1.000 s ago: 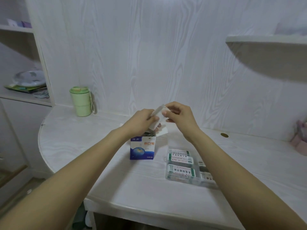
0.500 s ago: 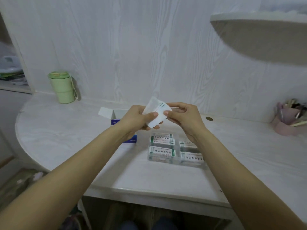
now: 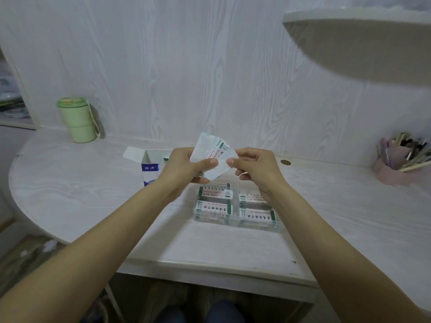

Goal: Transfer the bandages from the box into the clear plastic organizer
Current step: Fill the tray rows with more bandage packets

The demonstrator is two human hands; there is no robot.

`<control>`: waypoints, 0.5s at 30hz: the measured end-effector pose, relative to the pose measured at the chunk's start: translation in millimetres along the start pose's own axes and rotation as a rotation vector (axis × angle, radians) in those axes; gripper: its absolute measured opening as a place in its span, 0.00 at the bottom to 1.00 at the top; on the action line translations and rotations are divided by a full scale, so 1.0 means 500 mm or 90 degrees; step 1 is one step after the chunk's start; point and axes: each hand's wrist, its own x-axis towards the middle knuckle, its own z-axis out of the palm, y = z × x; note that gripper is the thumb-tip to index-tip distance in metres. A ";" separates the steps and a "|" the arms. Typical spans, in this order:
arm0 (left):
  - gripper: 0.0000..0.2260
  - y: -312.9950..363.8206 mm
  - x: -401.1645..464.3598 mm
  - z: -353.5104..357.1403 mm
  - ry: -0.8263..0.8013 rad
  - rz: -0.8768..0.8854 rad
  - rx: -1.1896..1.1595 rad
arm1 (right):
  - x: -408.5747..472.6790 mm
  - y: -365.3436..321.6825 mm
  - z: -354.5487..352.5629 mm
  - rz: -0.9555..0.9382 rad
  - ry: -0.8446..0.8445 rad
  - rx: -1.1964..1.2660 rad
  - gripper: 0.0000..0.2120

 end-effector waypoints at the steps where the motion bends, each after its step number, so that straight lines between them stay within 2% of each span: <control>1: 0.05 0.002 0.000 -0.002 0.001 0.005 0.000 | 0.001 0.000 0.000 0.002 -0.001 0.022 0.05; 7: 0.08 0.006 -0.003 -0.021 0.014 0.000 0.004 | 0.016 0.007 -0.011 0.052 -0.032 0.252 0.02; 9: 0.08 0.001 -0.003 -0.027 0.035 0.004 0.006 | 0.024 0.012 -0.016 0.081 -0.039 0.299 0.07; 11: 0.08 -0.003 0.000 -0.032 0.067 0.018 -0.003 | 0.032 0.019 -0.020 0.084 -0.026 0.263 0.08; 13: 0.08 -0.003 0.005 -0.040 0.101 0.034 -0.017 | 0.041 0.026 -0.019 0.069 -0.019 0.163 0.02; 15: 0.08 -0.002 0.010 -0.047 0.117 0.039 -0.025 | 0.052 0.035 -0.016 0.058 -0.004 0.040 0.05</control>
